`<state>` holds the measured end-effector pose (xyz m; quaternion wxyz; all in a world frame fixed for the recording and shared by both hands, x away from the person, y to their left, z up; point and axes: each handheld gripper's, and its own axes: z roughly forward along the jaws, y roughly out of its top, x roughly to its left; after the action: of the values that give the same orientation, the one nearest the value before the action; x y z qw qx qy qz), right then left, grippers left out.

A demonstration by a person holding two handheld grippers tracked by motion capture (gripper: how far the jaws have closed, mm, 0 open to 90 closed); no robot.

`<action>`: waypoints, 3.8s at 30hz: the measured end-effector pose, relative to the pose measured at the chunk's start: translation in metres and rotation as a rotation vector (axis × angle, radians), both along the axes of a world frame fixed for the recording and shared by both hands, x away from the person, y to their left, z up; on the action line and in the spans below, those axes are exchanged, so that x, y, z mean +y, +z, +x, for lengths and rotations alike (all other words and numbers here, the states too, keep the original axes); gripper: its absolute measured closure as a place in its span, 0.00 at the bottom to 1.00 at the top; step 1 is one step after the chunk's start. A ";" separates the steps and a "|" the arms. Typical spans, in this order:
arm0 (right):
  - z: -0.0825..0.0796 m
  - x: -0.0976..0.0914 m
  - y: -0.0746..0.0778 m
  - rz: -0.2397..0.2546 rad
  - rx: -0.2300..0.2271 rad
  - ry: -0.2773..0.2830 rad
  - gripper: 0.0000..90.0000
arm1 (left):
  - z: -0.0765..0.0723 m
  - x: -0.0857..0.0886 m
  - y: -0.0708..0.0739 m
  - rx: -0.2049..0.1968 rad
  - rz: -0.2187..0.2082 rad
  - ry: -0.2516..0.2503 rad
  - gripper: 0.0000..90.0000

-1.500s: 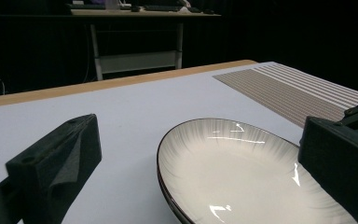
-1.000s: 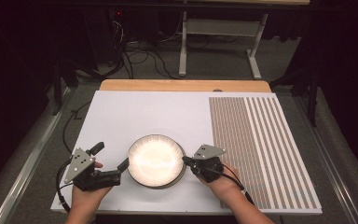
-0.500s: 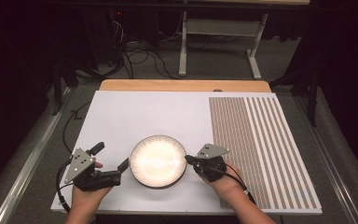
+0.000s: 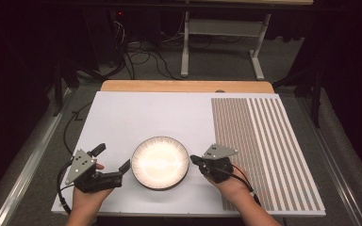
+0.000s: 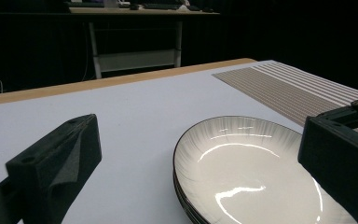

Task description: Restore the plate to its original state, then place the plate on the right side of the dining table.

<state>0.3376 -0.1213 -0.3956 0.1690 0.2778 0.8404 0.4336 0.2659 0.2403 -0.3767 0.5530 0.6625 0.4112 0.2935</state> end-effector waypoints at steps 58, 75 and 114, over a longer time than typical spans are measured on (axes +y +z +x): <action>-0.018 -0.057 0.032 0.184 -0.142 -0.139 0.29 | 0.011 -0.004 -0.007 0.039 -0.025 -0.043 0.00; 0.005 -0.023 0.037 0.156 -0.119 -0.106 0.66 | 0.013 -0.004 -0.005 0.054 -0.017 -0.057 0.01; 0.003 0.017 0.000 -0.116 0.038 0.044 1.00 | 0.009 -0.007 -0.002 0.017 0.025 -0.068 0.01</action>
<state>0.3408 -0.1039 -0.3957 0.1592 0.2573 0.8732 0.3821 0.2747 0.2337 -0.3792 0.5507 0.6854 0.3897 0.2739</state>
